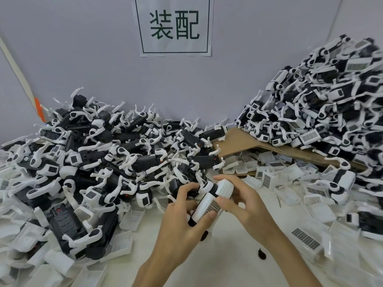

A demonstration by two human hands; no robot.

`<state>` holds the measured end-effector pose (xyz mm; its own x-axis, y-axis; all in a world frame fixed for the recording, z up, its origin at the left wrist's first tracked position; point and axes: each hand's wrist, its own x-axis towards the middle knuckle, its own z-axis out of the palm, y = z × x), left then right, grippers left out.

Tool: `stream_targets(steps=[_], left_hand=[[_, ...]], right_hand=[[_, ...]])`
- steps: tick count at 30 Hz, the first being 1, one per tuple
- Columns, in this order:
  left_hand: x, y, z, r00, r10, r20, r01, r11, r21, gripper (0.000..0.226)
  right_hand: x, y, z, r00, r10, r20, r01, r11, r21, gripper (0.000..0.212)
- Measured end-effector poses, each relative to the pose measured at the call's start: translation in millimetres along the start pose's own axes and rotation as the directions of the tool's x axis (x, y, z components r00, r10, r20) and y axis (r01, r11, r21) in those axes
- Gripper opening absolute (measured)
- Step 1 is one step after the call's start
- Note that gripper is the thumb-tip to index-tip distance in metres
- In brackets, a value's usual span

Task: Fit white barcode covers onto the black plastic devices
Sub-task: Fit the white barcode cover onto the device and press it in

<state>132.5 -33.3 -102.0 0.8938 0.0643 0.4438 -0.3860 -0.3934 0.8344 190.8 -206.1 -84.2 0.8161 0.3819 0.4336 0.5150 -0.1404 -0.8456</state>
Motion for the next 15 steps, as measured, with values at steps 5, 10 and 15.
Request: stream_targets(steps=[5, 10, 15], left_hand=[[4.1, -5.3, -12.2, 1.000, -0.023, 0.011, 0.024, 0.998, -0.066, 0.043], [7.2, -1.8, -20.3, 0.993, -0.041, -0.110, 0.017, 0.977, -0.215, 0.033], [10.6, -12.3, -28.4, 0.894, -0.069, -0.443, 0.045, 0.997, -0.064, 0.023]], right_hand=[[3.7, -12.5, -13.1, 0.986, 0.104, 0.131, -0.109, 0.993, 0.034, 0.051], [-2.2, -32.4, -17.1, 0.935, 0.262, 0.239, -0.288, 0.954, 0.080, 0.039], [-48.2, -28.5, -23.1, 0.863, 0.447, 0.234, -0.503, 0.722, 0.474, 0.034]])
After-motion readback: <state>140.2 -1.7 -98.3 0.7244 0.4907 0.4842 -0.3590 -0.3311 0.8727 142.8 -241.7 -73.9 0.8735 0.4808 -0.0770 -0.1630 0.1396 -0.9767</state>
